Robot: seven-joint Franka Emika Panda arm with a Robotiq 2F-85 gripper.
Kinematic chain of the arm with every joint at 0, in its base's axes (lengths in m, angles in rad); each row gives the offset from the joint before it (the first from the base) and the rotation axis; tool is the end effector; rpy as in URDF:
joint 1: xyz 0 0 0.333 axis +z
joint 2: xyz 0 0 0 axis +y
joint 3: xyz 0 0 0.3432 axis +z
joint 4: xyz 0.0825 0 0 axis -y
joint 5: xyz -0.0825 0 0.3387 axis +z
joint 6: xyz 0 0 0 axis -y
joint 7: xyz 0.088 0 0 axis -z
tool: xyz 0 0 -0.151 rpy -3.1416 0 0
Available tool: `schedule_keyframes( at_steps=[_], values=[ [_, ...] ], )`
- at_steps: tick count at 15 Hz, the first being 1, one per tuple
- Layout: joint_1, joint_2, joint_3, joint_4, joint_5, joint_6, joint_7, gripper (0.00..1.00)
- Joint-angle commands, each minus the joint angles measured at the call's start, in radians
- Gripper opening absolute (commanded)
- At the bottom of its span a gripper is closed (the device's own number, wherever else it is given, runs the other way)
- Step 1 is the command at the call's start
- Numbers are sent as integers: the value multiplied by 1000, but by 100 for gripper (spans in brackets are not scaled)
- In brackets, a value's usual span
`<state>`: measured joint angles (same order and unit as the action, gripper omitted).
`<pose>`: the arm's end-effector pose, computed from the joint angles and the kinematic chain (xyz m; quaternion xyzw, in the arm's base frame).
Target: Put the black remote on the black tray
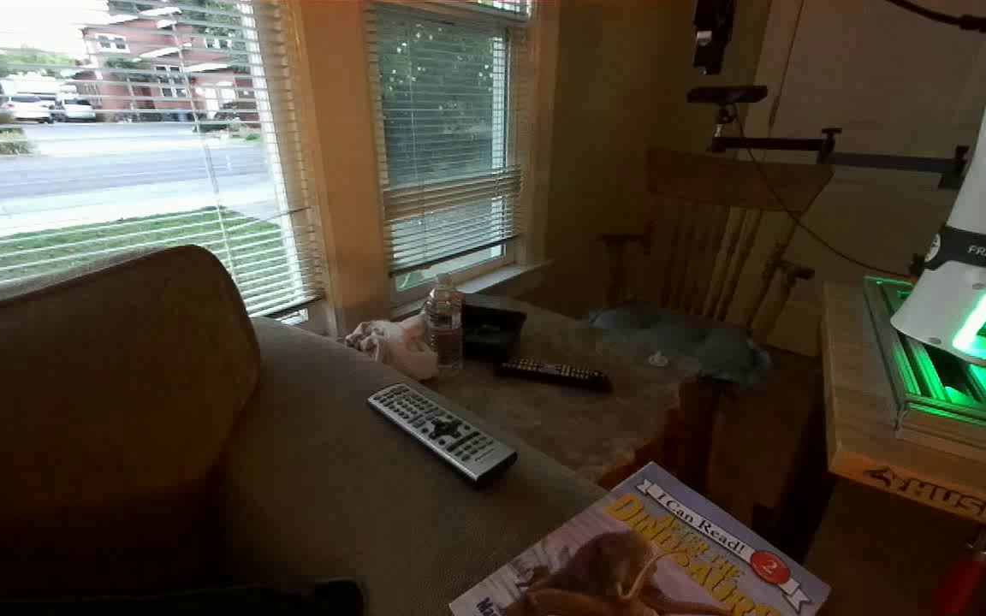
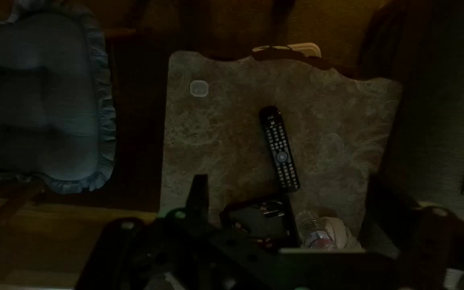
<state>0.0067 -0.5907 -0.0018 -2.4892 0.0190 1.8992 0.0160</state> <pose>0.3127 0.0037 0.4822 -0.9999 0.0085 -0.0002 0.0095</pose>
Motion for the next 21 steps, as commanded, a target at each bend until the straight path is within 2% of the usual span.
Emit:
schedule_keyframes(
  at_steps=[1, 13, 17, 21],
  values=[
    [-2, 0, 2, 2, 1, -2, -1, 100],
    [-2, 0, 2, 2, 1, -2, -1, 100],
    [-84, 108, -55, -3, -17, -25, 43, 100],
    [-139, 218, -111, -31, -39, 88, -2, 100]
  ],
)
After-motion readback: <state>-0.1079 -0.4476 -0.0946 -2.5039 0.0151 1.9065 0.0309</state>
